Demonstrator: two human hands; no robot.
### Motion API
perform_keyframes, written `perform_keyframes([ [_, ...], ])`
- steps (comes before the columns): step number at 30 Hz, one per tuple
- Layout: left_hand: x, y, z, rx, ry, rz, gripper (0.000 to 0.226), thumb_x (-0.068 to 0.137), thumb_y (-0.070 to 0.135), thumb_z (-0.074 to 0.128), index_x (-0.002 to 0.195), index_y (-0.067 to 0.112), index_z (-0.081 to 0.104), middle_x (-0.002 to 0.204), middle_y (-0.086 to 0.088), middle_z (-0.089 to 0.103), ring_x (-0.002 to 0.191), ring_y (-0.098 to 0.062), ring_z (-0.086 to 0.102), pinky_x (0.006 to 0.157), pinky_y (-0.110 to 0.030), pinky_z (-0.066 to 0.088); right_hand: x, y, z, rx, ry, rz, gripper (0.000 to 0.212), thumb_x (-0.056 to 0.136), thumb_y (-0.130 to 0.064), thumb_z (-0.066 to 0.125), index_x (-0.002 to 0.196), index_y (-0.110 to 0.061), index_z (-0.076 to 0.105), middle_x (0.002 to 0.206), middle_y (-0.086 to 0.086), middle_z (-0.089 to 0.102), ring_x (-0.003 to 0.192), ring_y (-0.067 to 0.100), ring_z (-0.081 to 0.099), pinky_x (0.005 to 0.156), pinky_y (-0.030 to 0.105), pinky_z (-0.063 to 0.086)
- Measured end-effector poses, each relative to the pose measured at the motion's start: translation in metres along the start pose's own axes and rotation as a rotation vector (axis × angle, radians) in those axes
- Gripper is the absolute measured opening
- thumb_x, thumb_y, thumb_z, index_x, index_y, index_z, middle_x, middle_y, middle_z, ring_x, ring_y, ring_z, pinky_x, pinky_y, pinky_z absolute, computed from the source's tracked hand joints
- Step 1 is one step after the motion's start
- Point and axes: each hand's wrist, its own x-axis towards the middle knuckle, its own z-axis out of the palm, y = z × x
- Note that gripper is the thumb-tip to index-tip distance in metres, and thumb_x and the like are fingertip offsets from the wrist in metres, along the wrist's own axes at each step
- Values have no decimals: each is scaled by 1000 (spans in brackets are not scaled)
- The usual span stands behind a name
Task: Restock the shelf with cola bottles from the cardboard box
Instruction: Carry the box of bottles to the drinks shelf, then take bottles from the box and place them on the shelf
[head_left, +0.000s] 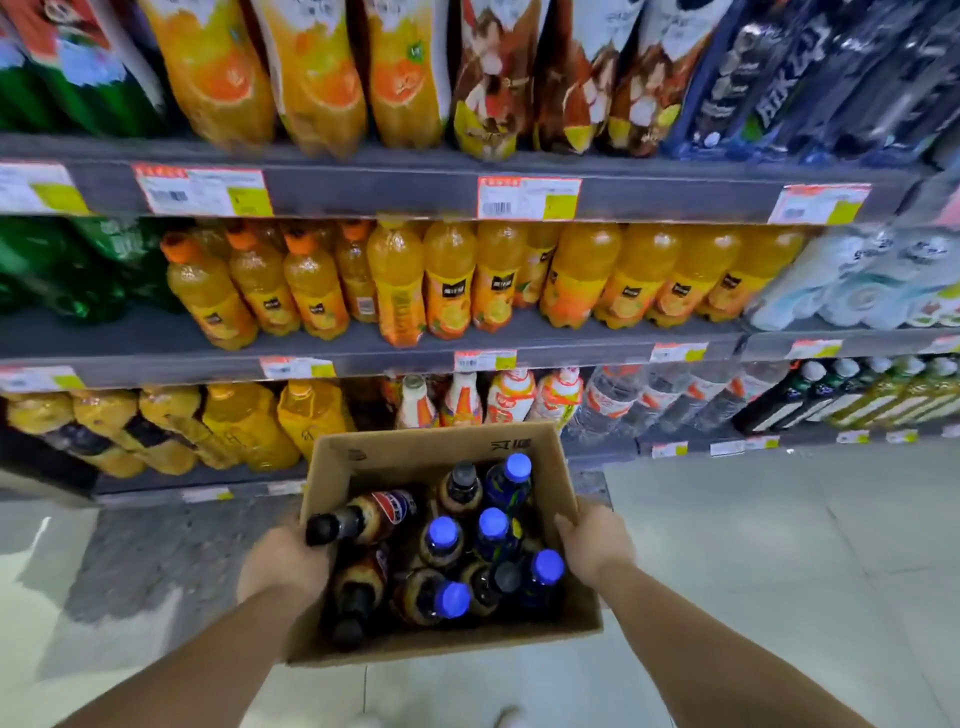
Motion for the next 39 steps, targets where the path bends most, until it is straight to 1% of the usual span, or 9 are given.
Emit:
perform_keyframes([
  [3, 34, -22, 35, 5, -9, -5, 25, 86, 26, 58, 107, 14, 60, 98, -18, 68, 90, -39, 63, 68, -35, 45, 37, 10, 44, -11, -40, -6, 24, 95, -28, 52, 110, -14, 64, 108, 13, 69, 103, 32, 63, 76, 29, 44],
  [10, 117, -76, 118, 64, -17, -36, 16, 84, 24, 59, 95, 12, 62, 92, -18, 69, 87, -38, 65, 64, -33, 44, 115, 32, 149, 28, -87, -14, 22, 94, -22, 54, 110, -9, 63, 109, 18, 69, 104, 34, 63, 82, 34, 48],
  [13, 147, -95, 148, 66, -16, -42, 14, 82, 21, 61, 94, 13, 61, 93, -19, 69, 87, -38, 64, 63, -31, 41, 146, 37, 184, 25, -89, -29, 21, 95, -23, 53, 109, -11, 64, 108, 16, 69, 103, 33, 63, 79, 33, 48],
  [17, 181, -107, 179, 24, -1, -47, 9, 83, 28, 62, 88, 21, 63, 77, -9, 63, 71, -32, 61, 61, -32, 45, 179, 43, 223, 18, -64, -39, 19, 95, -23, 53, 103, -10, 63, 104, 16, 70, 99, 34, 63, 74, 32, 45],
  [21, 208, -119, 201, 40, 6, -63, 14, 87, 31, 60, 93, 18, 60, 91, -16, 68, 83, -36, 64, 63, -33, 45, 201, 49, 255, 13, -44, -46, 20, 95, -23, 52, 104, -9, 63, 104, 17, 69, 99, 35, 63, 72, 32, 43],
  [26, 221, -127, 214, 71, -32, -116, 14, 87, 30, 57, 93, 17, 57, 89, -12, 65, 84, -35, 62, 69, -37, 50, 211, 54, 274, -6, -39, -27, 23, 97, -29, 49, 105, -11, 59, 103, 17, 68, 98, 34, 63, 70, 31, 40],
  [31, 218, -123, 211, 20, -70, -149, 15, 87, 28, 59, 93, 17, 50, 101, -18, 65, 91, -38, 61, 70, -36, 46, 204, 53, 270, 12, -36, -34, 21, 95, -28, 51, 106, -13, 61, 101, 15, 69, 95, 34, 63, 67, 29, 37],
  [36, 214, -118, 210, -25, -78, -162, 30, 87, 32, 60, 108, 11, 56, 104, -19, 66, 93, -37, 62, 76, -40, 50, 203, 51, 265, 21, -96, -19, 23, 94, -29, 52, 107, -13, 62, 104, 14, 70, 97, 34, 63, 68, 28, 37],
  [39, 210, -108, 214, -48, -40, -167, 47, 83, 35, 67, 118, 8, 48, 112, -21, 63, 101, -39, 60, 79, -42, 50, 207, 47, 257, 41, -173, -17, 23, 94, -26, 54, 110, -10, 61, 109, 14, 69, 101, 33, 63, 72, 28, 41],
])
